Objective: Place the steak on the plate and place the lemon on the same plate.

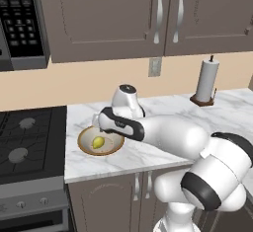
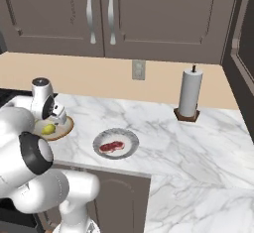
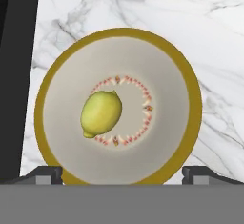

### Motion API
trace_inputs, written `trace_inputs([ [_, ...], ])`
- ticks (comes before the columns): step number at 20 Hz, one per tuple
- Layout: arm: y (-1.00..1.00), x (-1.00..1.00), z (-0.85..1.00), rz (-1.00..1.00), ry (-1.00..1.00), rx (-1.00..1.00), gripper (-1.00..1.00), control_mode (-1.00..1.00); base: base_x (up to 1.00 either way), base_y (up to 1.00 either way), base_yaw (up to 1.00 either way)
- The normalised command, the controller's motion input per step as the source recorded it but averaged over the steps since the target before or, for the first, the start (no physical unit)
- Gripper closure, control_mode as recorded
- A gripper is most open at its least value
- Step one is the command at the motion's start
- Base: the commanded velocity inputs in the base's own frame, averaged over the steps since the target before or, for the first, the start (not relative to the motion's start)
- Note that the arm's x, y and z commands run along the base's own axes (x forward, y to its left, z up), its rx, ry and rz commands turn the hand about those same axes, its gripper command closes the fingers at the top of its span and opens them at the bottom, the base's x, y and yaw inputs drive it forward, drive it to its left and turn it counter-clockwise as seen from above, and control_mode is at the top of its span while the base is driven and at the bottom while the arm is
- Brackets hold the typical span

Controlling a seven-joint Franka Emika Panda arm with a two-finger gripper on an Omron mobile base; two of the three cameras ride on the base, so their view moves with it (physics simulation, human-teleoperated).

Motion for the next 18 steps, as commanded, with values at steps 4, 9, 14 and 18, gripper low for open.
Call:
trace_inputs([
  [4, 0.04, 0.0, -0.11, 0.0, 0.05, 0.0, -1.0, -1.0, 0.0, 0.0, 0.0],
  [9, 0.11, 0.01, -0.21, 0.0, 0.02, 0.0, -1.0, -1.0, 0.0, 0.0, 0.0],
  [14, 0.14, 0.03, -0.27, 0.0, 0.01, -0.01, -1.0, -1.0, 0.0, 0.0, 0.0],
  [18, 0.11, 0.16, -0.22, 0.0, 0.01, 0.0, -1.0, -1.0, 0.0, 0.0, 0.0],
])
